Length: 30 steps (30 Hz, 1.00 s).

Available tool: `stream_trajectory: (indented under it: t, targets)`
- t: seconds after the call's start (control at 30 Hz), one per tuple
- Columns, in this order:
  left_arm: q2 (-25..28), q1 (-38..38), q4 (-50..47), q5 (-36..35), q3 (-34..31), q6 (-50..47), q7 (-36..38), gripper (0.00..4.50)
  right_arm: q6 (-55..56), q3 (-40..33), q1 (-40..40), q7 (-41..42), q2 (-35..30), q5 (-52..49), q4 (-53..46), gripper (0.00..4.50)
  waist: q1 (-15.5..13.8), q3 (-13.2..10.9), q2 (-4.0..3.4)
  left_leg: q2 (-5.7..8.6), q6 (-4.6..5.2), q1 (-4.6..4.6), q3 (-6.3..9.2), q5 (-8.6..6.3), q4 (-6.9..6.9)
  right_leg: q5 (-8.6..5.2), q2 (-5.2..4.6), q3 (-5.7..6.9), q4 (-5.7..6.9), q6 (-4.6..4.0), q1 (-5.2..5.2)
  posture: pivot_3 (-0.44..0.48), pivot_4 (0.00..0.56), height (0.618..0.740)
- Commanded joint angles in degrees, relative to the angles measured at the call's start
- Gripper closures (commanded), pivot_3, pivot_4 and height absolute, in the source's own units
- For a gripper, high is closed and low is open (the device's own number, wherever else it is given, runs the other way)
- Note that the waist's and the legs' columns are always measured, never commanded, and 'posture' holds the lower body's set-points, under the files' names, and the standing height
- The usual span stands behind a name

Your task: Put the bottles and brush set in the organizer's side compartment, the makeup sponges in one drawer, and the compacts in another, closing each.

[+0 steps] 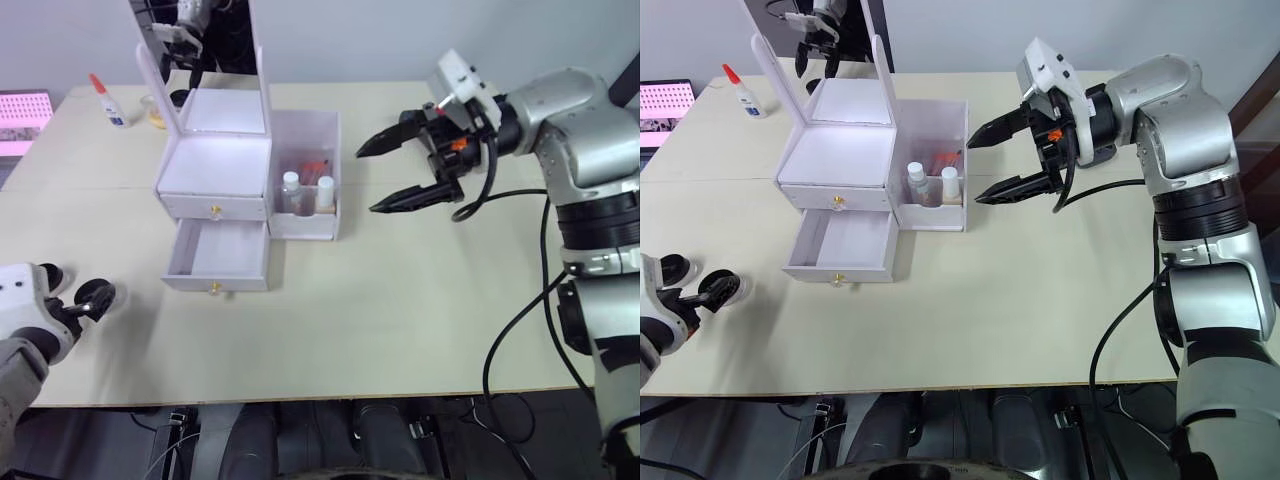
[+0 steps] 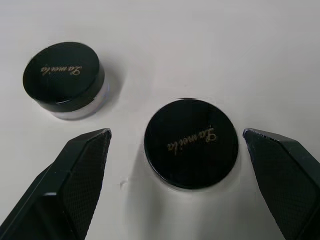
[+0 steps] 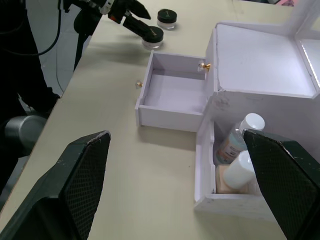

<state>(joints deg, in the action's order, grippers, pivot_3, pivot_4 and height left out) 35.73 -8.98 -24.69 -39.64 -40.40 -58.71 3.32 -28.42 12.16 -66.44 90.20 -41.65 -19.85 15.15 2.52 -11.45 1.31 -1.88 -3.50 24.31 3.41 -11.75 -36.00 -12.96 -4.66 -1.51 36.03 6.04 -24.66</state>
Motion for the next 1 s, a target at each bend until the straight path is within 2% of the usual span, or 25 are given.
stream_trajectory:
  t: [0.03,0.27,0.37,0.43,0.47,0.73,0.9,1.0]
  targets:
    - [1.0,1.1,0.0,1.3,0.5,-0.3,0.6,0.06,2.0,-1.7,-0.8,-0.7,-0.5,0.8,0.0,0.00,0.0,0.0,0.00,0.00,0.00,0.00,0.00,0.00,0.00,0.00,0.00,0.00,0.00,0.00,0.00,0.000,0.150,0.740]
    - [1.0,4.3,3.5,3.4,1.9,-0.4,1.5,0.06,0.4,-2.7,-0.4,-2.2,1.4,-1.0,-1.1,0.00,0.1,0.0,0.00,0.00,0.00,-0.01,0.01,0.00,0.01,0.00,0.00,0.00,0.01,0.00,0.00,0.000,0.150,0.740]
    - [0.1,5.2,4.7,4.2,2.3,-0.5,1.5,0.85,-0.4,-3.1,0.5,-3.2,1.5,-1.3,-2.8,0.00,0.0,0.0,0.00,0.00,0.00,-0.01,0.01,0.00,0.01,0.00,0.00,0.00,0.02,0.01,0.00,0.000,0.150,0.740]
    - [-0.5,5.6,5.1,4.1,2.5,-0.7,1.7,1.75,-0.6,-3.1,1.1,-3.7,1.3,-1.1,-3.8,0.00,0.0,0.0,0.00,0.00,0.00,0.00,0.01,0.00,0.01,0.01,0.00,0.00,0.01,0.02,0.00,0.000,0.150,0.740]
    - [-0.9,5.8,5.1,4.3,2.5,-0.7,1.4,1.86,-0.9,-3.2,1.2,-3.9,1.1,-1.2,-4.3,0.00,0.0,0.0,0.00,0.00,0.00,0.00,0.00,0.00,0.01,0.01,0.00,0.00,0.01,0.02,0.00,0.000,0.150,0.740]
    - [-1.5,7.4,5.1,5.8,-0.2,0.1,0.3,1.86,-3.8,-3.9,1.7,-6.1,1.1,-2.1,-7.4,0.00,-0.1,0.0,-0.01,0.00,0.00,-0.09,0.02,0.01,0.00,0.01,0.00,0.00,0.07,0.01,0.04,0.000,0.150,0.740]
    - [2.8,13.4,1.5,5.5,0.9,1.3,2.2,1.86,-4.4,-3.8,1.3,-7.0,1.2,-2.1,-7.4,0.00,-0.3,0.0,0.03,0.00,0.00,-0.06,0.03,0.01,-0.01,0.00,0.01,0.01,0.06,0.01,0.04,0.000,0.150,0.740]
    - [7.4,17.3,-2.2,6.0,6.7,-0.6,4.3,1.86,-4.6,-3.8,1.0,-7.5,1.5,-2.1,-7.2,0.00,-0.4,0.0,0.04,0.01,-0.01,-0.02,0.04,0.01,-0.05,0.00,0.00,0.01,0.03,0.02,0.06,0.000,0.150,0.740]
